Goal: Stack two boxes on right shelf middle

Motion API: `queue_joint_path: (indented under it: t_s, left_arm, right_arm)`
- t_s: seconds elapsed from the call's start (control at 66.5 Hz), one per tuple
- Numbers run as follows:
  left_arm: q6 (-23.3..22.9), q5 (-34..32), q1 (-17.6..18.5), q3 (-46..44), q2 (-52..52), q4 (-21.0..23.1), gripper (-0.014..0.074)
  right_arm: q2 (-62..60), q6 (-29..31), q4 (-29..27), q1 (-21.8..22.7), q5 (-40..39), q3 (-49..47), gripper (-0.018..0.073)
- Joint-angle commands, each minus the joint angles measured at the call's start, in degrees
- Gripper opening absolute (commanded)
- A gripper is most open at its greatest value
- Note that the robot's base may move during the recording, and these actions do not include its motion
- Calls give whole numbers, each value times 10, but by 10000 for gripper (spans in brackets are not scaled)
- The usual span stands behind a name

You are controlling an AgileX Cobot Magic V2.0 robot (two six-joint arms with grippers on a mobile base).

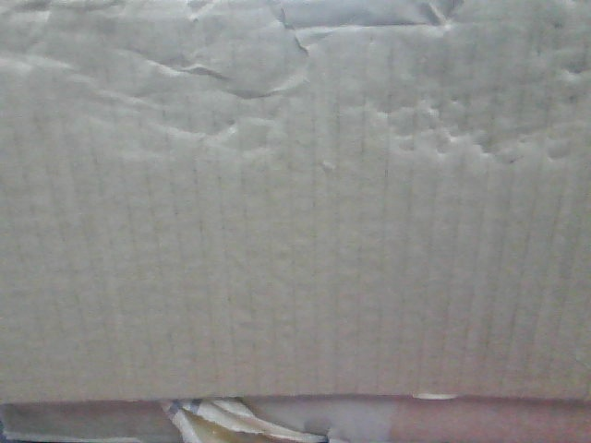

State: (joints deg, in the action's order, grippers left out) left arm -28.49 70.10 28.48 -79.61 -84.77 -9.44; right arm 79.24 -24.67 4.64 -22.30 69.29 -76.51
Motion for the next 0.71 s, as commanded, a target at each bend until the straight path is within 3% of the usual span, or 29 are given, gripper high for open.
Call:
queue_joint_path:
  t_s: [0.0,0.226,0.692]
  left_arm:
    - [0,-1,-1,1,5,1,391]
    - [0,-1,-1,1,5,1,391]
    - [0,-1,-1,1,5,1,391]
  right_arm:
    - [-1,14,-5,0,7,7,382]
    - [-11,18,-13,33,7,7,382]
    - [-33,18,-13,34,7,7,382]
